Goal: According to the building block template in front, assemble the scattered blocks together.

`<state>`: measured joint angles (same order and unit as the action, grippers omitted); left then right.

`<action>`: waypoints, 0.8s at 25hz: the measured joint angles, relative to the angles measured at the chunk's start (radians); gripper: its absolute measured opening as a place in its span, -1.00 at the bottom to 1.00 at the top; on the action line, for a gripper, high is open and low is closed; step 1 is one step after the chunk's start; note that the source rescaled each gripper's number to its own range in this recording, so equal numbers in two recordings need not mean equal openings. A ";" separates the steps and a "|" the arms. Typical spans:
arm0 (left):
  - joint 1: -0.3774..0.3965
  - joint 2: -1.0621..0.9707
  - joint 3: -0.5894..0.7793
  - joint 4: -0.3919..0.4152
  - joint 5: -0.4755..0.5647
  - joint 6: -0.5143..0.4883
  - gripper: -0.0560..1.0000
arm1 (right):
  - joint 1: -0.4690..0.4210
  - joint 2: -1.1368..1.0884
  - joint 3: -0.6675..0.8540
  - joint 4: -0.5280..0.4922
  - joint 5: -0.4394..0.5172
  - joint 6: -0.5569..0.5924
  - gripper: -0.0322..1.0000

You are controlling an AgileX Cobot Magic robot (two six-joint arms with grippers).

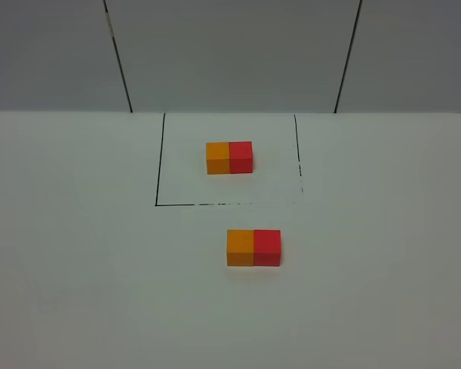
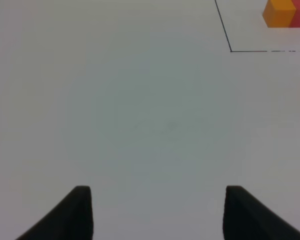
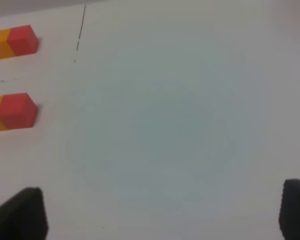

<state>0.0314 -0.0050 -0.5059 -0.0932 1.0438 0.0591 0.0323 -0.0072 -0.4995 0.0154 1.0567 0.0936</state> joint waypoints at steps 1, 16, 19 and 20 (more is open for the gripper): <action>0.000 0.000 0.000 0.000 0.000 0.000 -0.45 | 0.000 0.000 0.000 0.000 0.000 0.000 0.71; 0.000 0.000 0.000 0.000 0.000 0.000 -0.45 | 0.000 0.000 0.000 0.000 0.000 0.000 0.66; 0.000 0.000 0.000 0.000 0.000 0.000 -0.45 | 0.000 0.000 0.000 0.000 0.000 0.000 0.65; 0.000 0.000 0.000 0.000 0.000 0.000 -0.45 | 0.000 0.000 0.000 0.000 0.000 0.000 0.65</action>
<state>0.0314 -0.0050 -0.5059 -0.0932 1.0438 0.0591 0.0323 -0.0072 -0.4995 0.0154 1.0567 0.0936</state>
